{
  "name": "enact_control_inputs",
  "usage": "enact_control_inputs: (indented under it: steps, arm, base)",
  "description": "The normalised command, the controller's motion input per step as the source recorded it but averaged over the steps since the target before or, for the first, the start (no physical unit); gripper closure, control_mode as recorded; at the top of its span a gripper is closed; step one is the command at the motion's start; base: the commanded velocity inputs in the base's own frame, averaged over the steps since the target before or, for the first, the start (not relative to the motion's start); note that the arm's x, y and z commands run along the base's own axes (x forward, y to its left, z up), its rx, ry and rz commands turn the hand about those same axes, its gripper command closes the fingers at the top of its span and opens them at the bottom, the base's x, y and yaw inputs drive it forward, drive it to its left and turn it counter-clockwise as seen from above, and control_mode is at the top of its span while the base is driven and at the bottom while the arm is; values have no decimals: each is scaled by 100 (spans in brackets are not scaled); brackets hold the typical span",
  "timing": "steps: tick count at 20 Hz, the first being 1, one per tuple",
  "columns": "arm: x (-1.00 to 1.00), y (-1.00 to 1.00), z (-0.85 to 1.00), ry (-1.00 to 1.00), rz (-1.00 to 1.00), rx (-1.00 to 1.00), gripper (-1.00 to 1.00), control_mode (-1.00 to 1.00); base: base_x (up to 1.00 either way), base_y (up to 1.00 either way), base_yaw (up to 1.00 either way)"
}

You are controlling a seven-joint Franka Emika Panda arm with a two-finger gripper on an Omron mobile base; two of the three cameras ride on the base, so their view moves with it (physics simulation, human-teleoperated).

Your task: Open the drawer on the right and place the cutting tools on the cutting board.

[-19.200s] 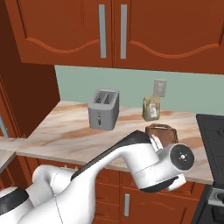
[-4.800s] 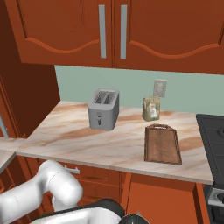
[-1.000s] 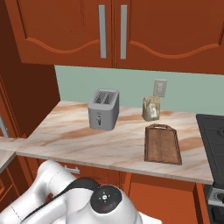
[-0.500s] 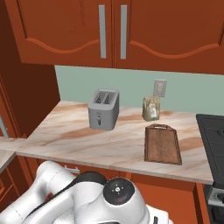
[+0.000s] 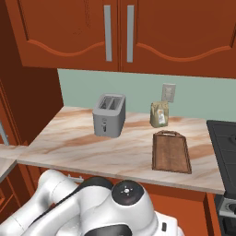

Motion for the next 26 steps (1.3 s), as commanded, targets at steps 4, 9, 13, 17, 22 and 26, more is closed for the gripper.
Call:
enact_control_inputs:
  steps: [4, 9, 13, 17, 22, 26]
  arm:
    - [7, 7, -29, 2, 0, 2, -100, -100]
    - [10, 0, -32, 0, 0, 12, -100, -100]
    - [18, 3, -23, 0, 1, 14, -100, -100]
    - [21, 0, -20, 0, 2, 1, -100, -100]
    - [27, 0, -30, 0, 4, 0, -100, -100]
    - [26, 0, -50, 3, 6, 0, -100, -100]
  base:
    - [0, 0, 0]
    - [0, 0, 0]
    - [0, 0, 0]
    - [0, 0, 0]
    - [0, 0, 0]
    - [0, 0, 0]
